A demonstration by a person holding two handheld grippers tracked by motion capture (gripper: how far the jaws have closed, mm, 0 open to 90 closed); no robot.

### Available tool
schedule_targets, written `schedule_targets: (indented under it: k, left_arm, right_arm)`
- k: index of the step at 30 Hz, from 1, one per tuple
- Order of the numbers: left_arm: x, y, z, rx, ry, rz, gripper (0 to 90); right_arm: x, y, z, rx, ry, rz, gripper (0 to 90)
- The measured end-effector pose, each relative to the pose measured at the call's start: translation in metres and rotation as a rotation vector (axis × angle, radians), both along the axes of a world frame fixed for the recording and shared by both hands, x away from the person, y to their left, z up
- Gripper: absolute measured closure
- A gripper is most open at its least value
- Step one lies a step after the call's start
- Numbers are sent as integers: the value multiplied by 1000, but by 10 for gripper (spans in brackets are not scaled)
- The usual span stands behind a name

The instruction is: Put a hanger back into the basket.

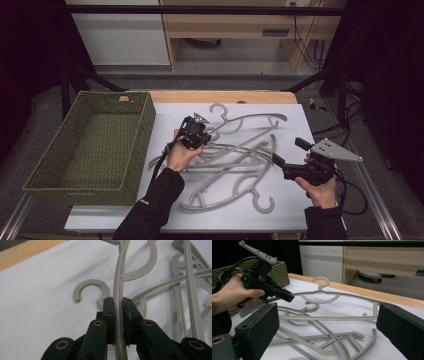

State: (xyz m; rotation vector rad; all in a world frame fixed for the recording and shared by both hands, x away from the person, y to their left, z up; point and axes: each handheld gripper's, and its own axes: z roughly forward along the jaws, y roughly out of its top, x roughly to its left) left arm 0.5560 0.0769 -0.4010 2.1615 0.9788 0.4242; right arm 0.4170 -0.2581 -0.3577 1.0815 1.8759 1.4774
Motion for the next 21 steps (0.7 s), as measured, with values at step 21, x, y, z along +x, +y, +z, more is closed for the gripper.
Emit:
schedule_targets:
  k: [21]
  left_arm:
    - [-46, 40, 73, 6, -152, 9, 821]
  right_arm:
    - [0, -3, -2, 0, 7, -13, 44]
